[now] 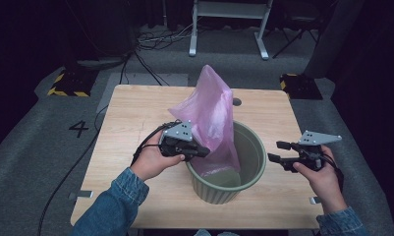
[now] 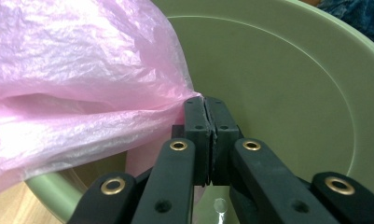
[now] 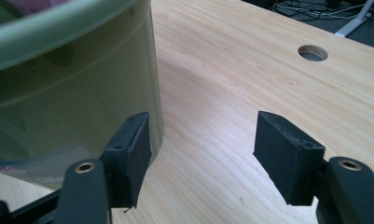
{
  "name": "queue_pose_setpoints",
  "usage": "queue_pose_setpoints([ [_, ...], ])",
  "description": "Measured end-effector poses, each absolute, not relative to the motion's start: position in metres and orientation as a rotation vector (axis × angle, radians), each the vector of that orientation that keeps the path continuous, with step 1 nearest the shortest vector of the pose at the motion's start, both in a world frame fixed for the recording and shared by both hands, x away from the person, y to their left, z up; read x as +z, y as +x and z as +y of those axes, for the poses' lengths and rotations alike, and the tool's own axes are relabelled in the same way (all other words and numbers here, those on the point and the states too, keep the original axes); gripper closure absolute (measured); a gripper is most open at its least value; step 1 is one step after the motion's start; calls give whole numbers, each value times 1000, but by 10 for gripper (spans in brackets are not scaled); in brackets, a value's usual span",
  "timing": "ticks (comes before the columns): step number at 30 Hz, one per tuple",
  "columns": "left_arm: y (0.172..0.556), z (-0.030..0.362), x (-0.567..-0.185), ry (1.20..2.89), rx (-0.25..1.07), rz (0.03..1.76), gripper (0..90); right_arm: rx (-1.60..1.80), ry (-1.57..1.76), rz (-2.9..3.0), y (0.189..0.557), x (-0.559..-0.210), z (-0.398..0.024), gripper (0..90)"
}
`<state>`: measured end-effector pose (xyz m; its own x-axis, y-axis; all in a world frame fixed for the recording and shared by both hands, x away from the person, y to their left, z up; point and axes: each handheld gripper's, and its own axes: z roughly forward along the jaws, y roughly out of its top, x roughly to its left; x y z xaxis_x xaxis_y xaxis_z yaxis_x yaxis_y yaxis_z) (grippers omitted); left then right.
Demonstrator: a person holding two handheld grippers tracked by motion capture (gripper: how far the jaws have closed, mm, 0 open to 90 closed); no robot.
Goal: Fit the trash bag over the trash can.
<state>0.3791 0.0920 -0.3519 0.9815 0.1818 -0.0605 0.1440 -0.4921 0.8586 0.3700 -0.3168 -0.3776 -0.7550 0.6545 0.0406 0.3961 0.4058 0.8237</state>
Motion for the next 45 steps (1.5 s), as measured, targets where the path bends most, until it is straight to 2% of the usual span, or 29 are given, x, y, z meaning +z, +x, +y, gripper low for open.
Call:
queue_pose_setpoints([
  [15, 378, 93, -354, 2064, 57, 268, 878, 1291, 864, 2384, 382, -348, -314, 375],
  [26, 382, 94, -354, 2060, 50, 254, 874, 1314, 798, 2397, 400, -322, -295, 378],
  [37, 389, 97, -358, 2005, 29, 229, 881, 1435, 648, 2468, 422, -313, -278, 361],
  [45, 389, 98, -357, 1994, 24, 233, 881, 1470, 637, 2504, 436, -313, -258, 310],
])
